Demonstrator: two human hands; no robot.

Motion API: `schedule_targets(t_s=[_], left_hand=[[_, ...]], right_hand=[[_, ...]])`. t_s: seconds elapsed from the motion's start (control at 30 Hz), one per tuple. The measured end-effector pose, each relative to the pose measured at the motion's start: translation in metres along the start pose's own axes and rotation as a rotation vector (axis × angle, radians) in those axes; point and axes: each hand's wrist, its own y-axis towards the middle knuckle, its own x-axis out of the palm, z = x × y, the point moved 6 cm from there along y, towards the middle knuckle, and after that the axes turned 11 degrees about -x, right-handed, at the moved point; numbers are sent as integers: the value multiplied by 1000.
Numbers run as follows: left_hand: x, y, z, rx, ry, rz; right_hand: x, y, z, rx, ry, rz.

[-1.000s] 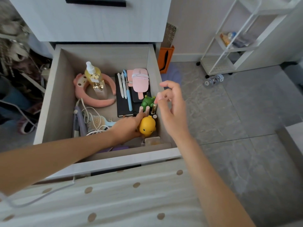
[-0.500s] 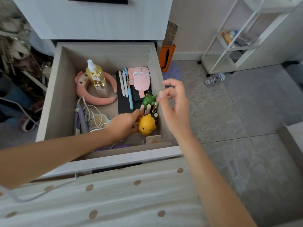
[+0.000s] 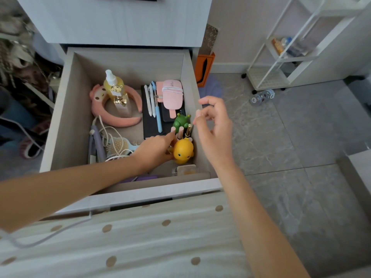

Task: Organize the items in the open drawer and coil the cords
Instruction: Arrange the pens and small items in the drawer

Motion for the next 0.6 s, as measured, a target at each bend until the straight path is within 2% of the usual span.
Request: schedule_targets(t_s=[0.07,0.13,0.23,0.37,0.47,0.53,0.6], left_hand=[[-5,-1,0,-33,67,-46],[-14,-5,3,-38,244,-80],[-41,-19,6,43,432,-50],[-89,-45,-12,118,264,47],[-117,-54,-50,-64,203,134],[-120,-54,-82,-233,288,102],[-112,-55,-103,-300,377,33]], right_hand=[[-1,0,1,8,-18,-6],[-1,0,0,17,-52,-21],[0,-2,-1,-17,-161,-78],[10,-2,-3,-93,-234,-194],[20,-2,-7,-139,-285,-291],[31,-3,-9,-106,-268,-354],[48,-3,-10,-40,-239,-425]])
